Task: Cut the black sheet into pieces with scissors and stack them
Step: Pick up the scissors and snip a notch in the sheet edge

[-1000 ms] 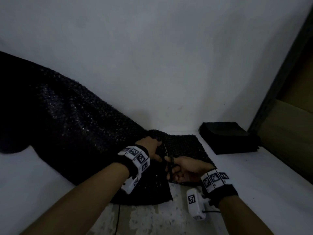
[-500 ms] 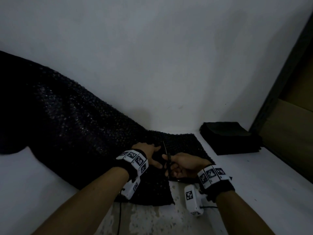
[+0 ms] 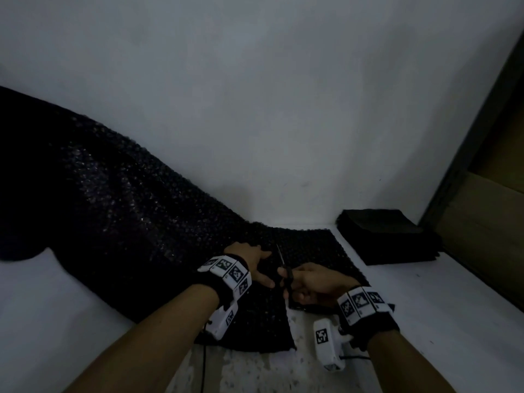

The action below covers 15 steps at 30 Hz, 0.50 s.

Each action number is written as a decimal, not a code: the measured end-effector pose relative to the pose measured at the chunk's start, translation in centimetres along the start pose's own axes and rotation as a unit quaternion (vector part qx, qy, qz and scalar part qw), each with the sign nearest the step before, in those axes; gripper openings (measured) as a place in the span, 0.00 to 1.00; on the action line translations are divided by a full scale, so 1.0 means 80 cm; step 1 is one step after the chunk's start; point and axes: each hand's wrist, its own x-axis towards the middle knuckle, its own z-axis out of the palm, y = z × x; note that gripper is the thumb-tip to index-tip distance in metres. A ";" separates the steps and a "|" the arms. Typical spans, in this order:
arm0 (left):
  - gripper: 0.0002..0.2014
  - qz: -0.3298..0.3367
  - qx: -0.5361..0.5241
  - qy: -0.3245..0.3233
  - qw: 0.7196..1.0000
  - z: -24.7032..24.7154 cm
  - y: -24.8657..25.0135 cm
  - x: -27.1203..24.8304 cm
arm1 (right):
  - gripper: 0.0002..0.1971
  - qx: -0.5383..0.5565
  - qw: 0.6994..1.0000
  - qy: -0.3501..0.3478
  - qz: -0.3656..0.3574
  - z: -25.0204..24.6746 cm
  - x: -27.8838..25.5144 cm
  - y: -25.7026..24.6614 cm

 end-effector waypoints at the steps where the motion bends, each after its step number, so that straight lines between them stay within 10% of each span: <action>1: 0.48 0.002 -0.002 0.001 1.000 0.000 0.000 0.000 | 0.26 0.020 1.000 -0.002 0.013 0.000 -0.001 -0.002; 15: 0.47 0.009 0.007 0.012 1.000 0.000 0.000 0.001 | 0.27 -0.015 0.999 0.010 0.035 -0.007 0.020 -0.035</action>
